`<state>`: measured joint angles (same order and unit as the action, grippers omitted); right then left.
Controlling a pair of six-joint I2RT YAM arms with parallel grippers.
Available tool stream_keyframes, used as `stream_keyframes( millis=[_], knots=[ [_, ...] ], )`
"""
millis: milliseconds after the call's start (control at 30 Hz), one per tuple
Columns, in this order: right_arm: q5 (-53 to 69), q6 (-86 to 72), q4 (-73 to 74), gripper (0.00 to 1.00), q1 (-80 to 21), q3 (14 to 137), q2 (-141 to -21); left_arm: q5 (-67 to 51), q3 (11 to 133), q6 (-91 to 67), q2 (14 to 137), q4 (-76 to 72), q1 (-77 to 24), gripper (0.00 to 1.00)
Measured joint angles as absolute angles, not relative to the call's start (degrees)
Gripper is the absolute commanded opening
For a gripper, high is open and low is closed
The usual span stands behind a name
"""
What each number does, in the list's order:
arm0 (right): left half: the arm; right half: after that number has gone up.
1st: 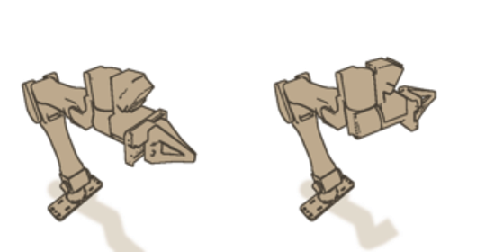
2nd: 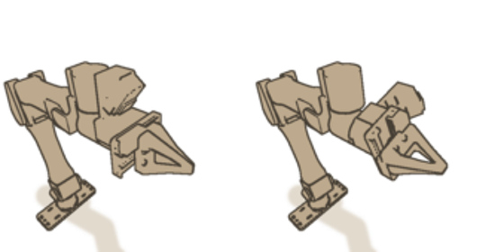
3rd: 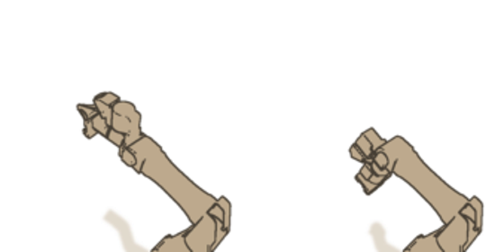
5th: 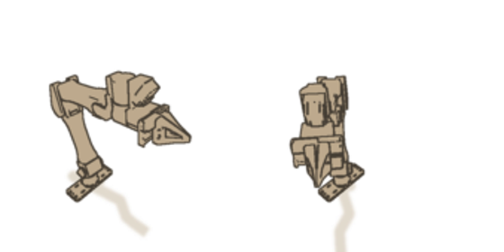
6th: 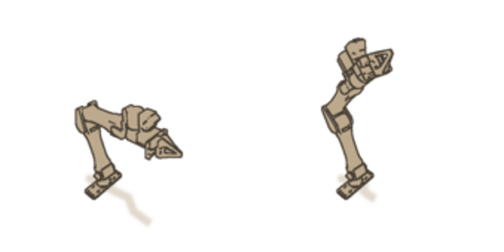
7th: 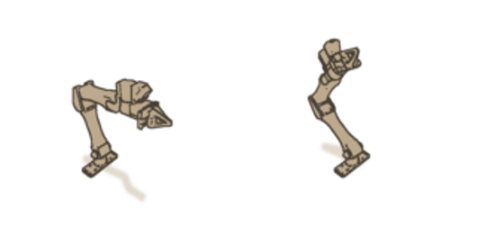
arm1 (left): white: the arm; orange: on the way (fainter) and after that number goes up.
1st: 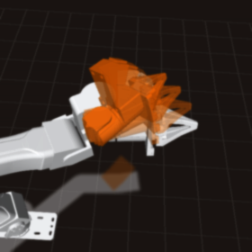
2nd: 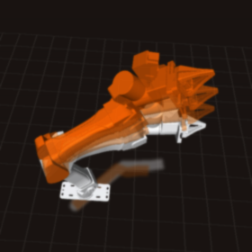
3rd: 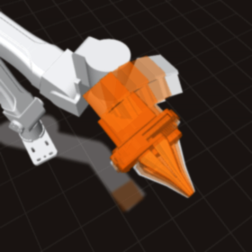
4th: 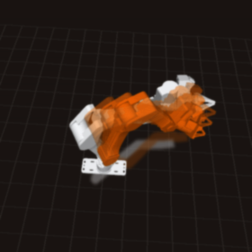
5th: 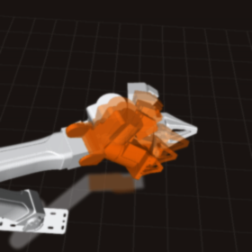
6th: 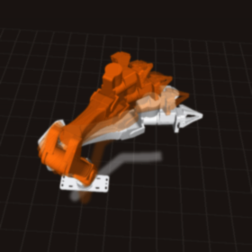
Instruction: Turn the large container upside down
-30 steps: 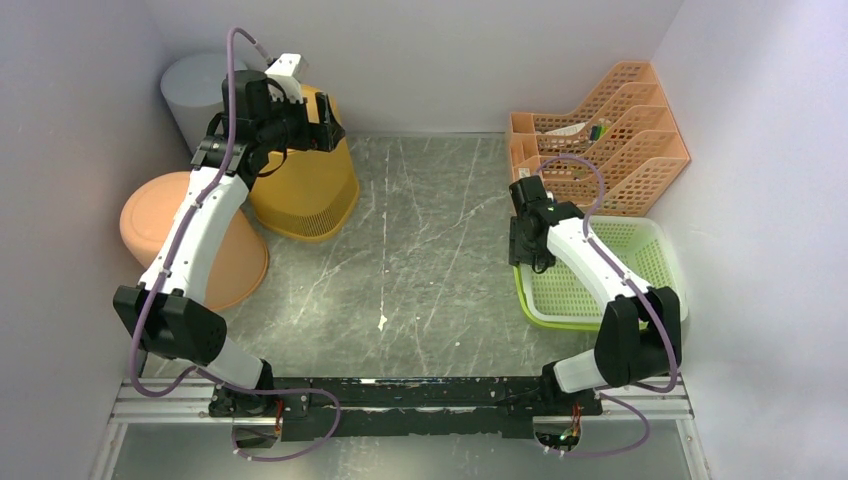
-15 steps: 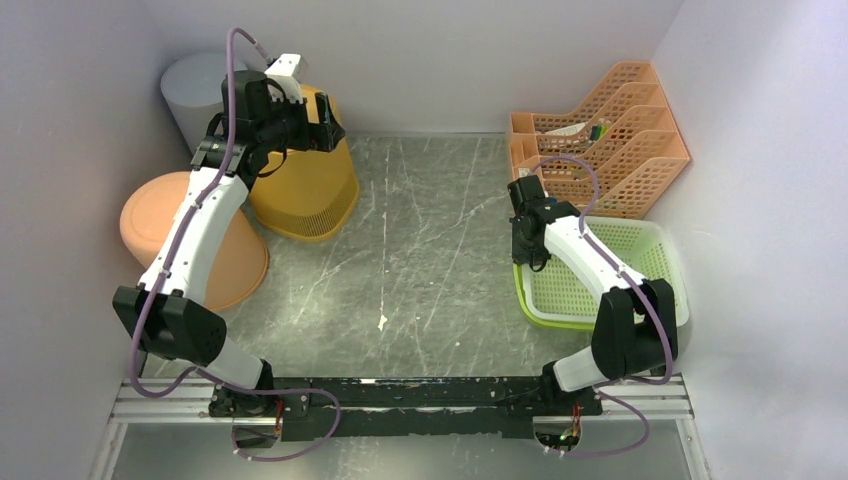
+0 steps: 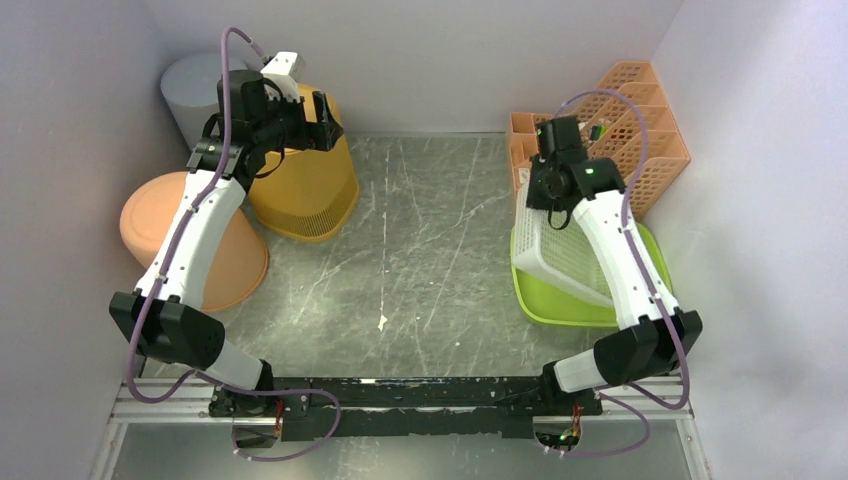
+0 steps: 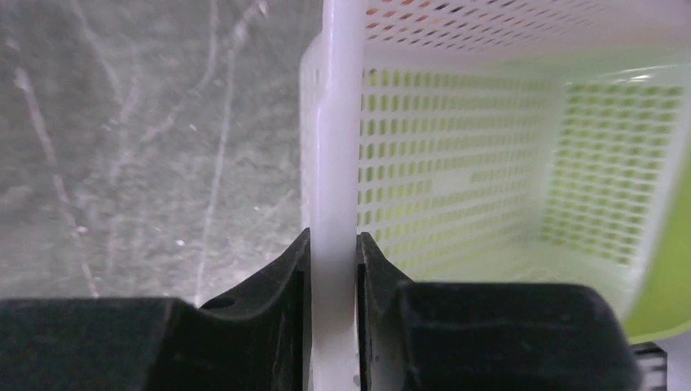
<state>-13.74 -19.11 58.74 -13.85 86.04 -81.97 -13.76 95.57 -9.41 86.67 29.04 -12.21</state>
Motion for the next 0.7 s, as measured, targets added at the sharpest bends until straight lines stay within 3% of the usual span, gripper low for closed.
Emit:
stream_keyframes(
  millis=[433,567,700],
  knots=[
    [-6.61,-19.57,74.26,0.0,-13.82,131.46,-90.83,-13.76,96.05,-9.67,86.11,29.06,-12.21,0.99],
    [-1.72,-20.75,73.06,0.0,-13.82,133.38,-90.15,-13.74,96.07,-9.72,85.03,29.15,-12.21,0.99],
    [5.72,-22.81,67.24,0.0,-13.82,125.69,-86.21,-13.32,96.27,-9.72,83.5,29.52,-12.21,0.99]
  ],
)
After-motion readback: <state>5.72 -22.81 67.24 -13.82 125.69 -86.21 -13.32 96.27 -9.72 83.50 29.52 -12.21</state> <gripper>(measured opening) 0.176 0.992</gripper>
